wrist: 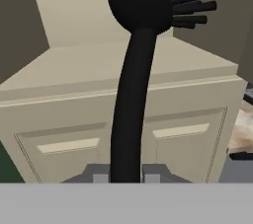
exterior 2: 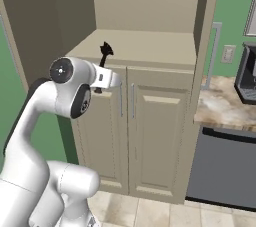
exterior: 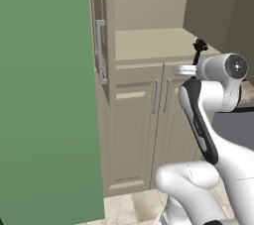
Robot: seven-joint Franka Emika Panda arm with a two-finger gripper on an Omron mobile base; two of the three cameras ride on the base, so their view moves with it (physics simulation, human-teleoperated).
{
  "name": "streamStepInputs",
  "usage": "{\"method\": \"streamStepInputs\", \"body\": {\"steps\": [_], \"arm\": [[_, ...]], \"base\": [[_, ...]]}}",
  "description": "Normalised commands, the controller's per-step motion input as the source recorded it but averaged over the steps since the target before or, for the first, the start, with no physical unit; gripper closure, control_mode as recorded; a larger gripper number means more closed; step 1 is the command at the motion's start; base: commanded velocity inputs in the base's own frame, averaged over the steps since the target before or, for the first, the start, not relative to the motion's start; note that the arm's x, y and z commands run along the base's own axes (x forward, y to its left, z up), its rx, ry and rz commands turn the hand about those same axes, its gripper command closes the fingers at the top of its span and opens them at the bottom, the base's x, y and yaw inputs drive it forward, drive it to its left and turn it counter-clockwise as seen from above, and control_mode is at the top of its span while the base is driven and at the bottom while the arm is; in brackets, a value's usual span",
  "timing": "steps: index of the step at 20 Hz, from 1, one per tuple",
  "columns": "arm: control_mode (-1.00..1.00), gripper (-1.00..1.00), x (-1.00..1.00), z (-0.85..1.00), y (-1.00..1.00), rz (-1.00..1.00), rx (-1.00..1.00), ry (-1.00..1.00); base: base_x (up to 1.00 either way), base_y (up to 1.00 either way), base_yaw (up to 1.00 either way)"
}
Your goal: Pick up the dish brush and bar soap from the sink, and place them back in the cabinet, and close the cabinet doors.
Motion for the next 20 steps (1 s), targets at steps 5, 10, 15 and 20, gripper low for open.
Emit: {"method": "streamStepInputs", "body": {"steps": [5, 10, 15, 20], "arm": [[-1.0, 1.0, 0.2, 0.0, 0.0, 0.0, 0.0, -0.02], [-1.0, 1.0, 0.26, 0.02, 0.0, 0.0, 0.0, -0.01], [-1.0, 1.0, 0.37, 0.13, 0.0, 0.0, 0.0, -0.01], [-1.0, 1.0, 0.44, 0.21, 0.0, 0.0, 0.0, 0.0]], "base": [[0.0, 0.0, 0.0], [0.0, 0.0, 0.0], [0.0, 0.0, 0.0], [0.0, 0.0, 0.0]]}}
